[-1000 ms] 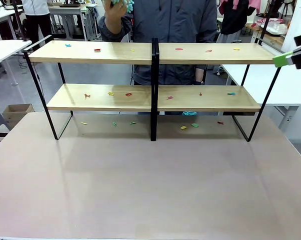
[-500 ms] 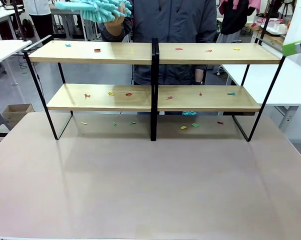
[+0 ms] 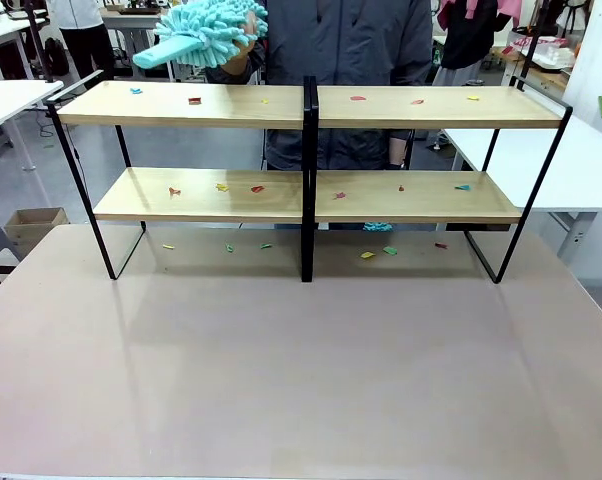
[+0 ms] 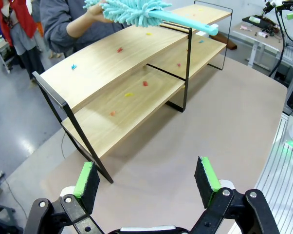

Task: Clean the shelves.
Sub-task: Pick up the Duster when the human hands it over.

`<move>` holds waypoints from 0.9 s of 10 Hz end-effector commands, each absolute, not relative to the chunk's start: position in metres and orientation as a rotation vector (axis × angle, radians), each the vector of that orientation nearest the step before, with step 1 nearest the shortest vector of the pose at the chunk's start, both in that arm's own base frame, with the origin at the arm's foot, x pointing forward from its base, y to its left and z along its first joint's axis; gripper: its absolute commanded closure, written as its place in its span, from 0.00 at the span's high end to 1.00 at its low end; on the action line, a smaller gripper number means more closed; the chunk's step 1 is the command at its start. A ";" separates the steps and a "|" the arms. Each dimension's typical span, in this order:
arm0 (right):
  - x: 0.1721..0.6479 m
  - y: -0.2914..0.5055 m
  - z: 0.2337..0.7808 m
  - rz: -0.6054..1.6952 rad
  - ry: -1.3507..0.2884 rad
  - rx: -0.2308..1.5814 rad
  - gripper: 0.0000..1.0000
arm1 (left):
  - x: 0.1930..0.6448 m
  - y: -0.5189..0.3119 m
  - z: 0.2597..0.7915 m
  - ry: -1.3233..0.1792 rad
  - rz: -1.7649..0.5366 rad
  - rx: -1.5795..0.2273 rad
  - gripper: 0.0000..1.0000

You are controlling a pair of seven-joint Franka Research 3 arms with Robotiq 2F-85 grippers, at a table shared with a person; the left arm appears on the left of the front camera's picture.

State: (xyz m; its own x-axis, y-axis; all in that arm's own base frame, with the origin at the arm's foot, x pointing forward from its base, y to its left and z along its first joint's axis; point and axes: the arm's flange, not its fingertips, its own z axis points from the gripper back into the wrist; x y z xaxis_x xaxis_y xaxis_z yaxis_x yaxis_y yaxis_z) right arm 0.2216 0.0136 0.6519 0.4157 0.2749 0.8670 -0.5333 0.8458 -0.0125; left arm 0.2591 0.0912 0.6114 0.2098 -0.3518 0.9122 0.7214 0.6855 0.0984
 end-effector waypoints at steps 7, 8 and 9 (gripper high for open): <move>0.221 0.018 0.656 0.559 -1.066 0.270 1.00 | 0.259 0.093 0.610 -1.136 -0.776 -0.401 1.00; 0.223 0.020 0.658 0.567 -1.070 0.266 1.00 | 0.259 0.093 0.610 -1.136 -0.776 -0.401 1.00; 0.224 0.021 0.659 0.575 -1.078 0.266 1.00 | 0.259 0.093 0.610 -1.136 -0.776 -0.401 1.00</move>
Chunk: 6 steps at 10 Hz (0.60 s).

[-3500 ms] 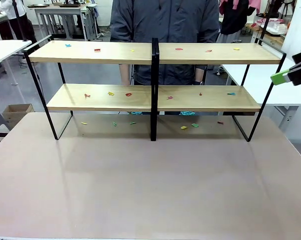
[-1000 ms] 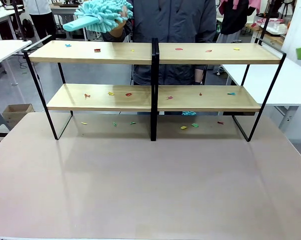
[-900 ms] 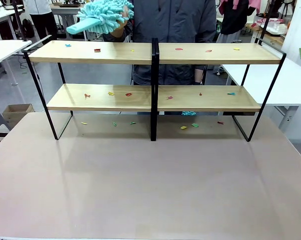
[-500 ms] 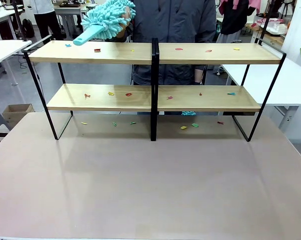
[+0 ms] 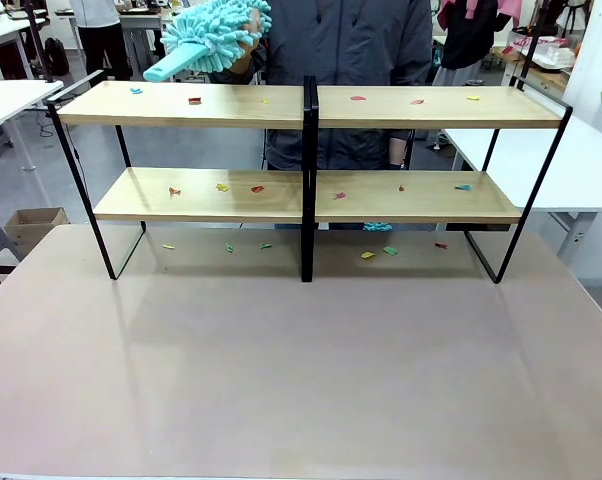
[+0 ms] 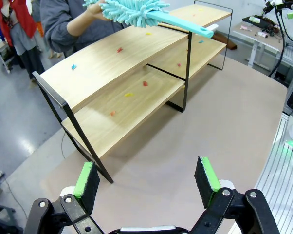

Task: Clean the shelves.
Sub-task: Pick up the Duster when the human hands it over.

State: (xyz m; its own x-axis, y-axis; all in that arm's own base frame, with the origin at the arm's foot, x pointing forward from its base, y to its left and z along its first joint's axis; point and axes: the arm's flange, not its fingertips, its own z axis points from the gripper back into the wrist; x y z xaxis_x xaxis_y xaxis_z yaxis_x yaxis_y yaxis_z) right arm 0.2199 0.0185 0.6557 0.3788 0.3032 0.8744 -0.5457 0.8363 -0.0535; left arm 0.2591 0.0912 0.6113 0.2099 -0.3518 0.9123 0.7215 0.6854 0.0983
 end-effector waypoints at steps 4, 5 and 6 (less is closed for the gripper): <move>0.220 0.020 0.657 0.557 -1.059 0.261 1.00 | 0.259 0.093 0.610 -1.136 -0.776 -0.401 1.00; 0.220 0.020 0.657 0.557 -1.059 0.261 1.00 | 0.259 0.093 0.610 -1.136 -0.776 -0.401 1.00; 0.220 0.020 0.657 0.557 -1.059 0.261 1.00 | 0.259 0.093 0.610 -1.136 -0.776 -0.401 1.00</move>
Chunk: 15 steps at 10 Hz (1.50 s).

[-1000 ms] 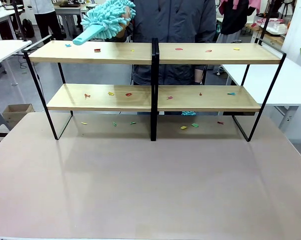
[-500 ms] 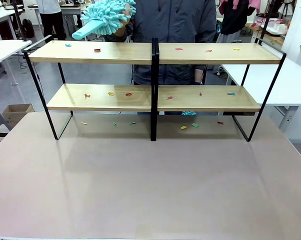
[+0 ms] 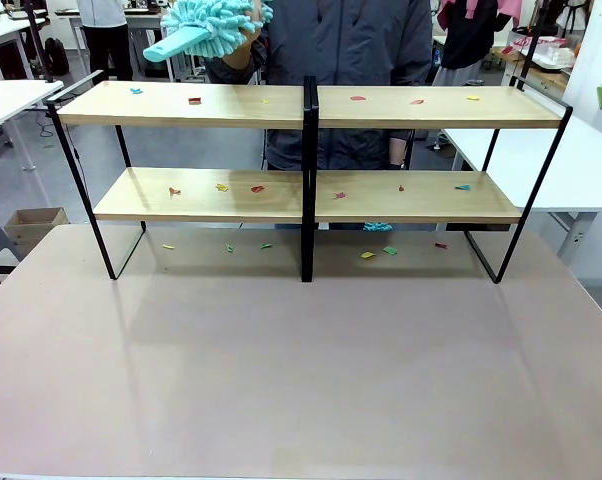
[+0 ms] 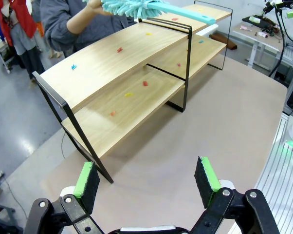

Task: Clean the shelves.
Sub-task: Pick up the Duster when the human hands it over.

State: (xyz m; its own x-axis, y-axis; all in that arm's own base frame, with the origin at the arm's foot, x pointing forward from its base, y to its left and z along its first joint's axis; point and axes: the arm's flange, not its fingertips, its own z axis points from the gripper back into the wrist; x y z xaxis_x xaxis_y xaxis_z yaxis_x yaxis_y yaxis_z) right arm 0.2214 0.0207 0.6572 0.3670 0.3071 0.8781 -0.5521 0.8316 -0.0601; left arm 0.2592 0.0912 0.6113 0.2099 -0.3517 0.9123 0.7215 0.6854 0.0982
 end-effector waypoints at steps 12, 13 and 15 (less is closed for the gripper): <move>0.220 0.020 0.657 0.557 -1.059 0.261 1.00 | 0.501 0.012 0.696 -0.685 -0.363 -0.830 1.00; 0.220 0.020 0.657 0.557 -1.059 0.261 1.00 | 0.503 0.006 0.696 -0.532 -0.145 -0.952 1.00; 0.220 0.020 0.657 0.557 -1.059 0.261 1.00 | 0.486 -0.010 0.678 -0.687 -0.425 -0.860 1.00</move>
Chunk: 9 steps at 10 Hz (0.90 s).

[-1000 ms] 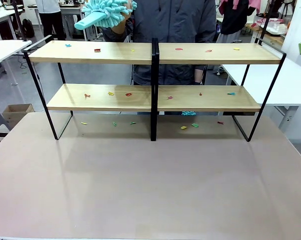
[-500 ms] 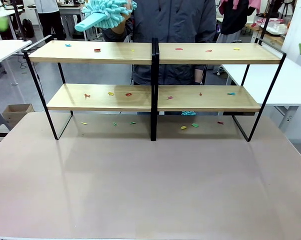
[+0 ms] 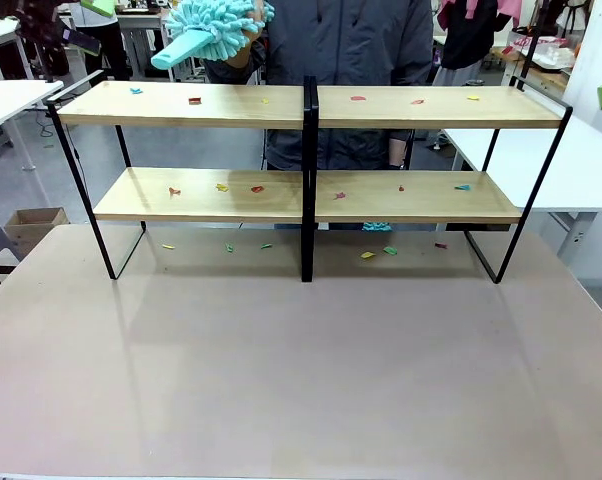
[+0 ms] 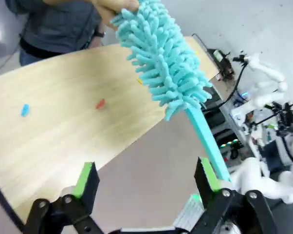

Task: Clean the shelves.
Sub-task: Pick up the Duster when the human hands it over.

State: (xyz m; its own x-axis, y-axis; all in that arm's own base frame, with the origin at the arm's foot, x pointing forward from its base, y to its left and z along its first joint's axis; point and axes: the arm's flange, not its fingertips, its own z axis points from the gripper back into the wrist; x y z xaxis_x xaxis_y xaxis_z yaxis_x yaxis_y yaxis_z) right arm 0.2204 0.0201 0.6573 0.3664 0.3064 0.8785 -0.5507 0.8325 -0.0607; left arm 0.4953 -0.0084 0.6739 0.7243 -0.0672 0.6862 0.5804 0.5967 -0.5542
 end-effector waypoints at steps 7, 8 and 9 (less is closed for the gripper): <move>0.220 0.020 0.657 0.557 -1.059 0.261 1.00 | 0.532 -0.101 0.650 -0.260 -0.146 -1.274 1.00; 0.220 0.020 0.657 0.557 -1.059 0.261 1.00 | 0.534 -0.106 0.644 -0.241 -0.143 -1.280 1.00; 0.220 0.020 0.657 0.557 -1.059 0.261 1.00 | 0.537 -0.109 0.641 -0.239 -0.141 -1.276 1.00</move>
